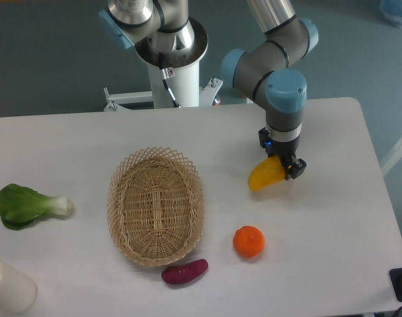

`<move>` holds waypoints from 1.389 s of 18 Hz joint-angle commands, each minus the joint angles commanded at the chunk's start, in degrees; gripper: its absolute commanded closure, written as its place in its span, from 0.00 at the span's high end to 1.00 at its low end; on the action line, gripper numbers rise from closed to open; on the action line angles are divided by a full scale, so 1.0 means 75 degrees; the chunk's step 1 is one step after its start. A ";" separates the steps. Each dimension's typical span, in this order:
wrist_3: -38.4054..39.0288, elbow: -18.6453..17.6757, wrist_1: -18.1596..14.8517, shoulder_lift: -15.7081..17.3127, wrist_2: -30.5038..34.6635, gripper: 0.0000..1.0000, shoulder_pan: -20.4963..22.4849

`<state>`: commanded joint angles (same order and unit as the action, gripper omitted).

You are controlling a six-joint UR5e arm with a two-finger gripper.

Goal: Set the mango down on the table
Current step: 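Lower the yellow mango held in the gripper onto the table, then open the gripper to release the mango on the table, then raise the open gripper away from the mango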

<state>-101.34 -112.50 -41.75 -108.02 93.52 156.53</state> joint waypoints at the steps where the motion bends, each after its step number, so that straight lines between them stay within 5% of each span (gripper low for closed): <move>1: 0.0011 0.0000 0.0000 0.0000 0.0000 0.58 -0.0012; 3: 0.0012 -0.0012 0.0000 0.0000 0.0000 0.69 -0.0012; 6: 0.0163 -0.0023 0.0012 0.0023 -0.0047 1.00 -0.0047; 13: 0.0421 0.0011 -0.0011 0.0070 -0.0796 1.00 0.0000; 20: 0.1440 0.0761 -0.0164 0.0035 -0.0727 1.00 -0.0175; 25: 0.1711 0.1323 -0.0947 -0.0023 -0.0727 1.00 -0.0304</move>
<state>-88.50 -102.58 -48.85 -108.19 88.07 154.25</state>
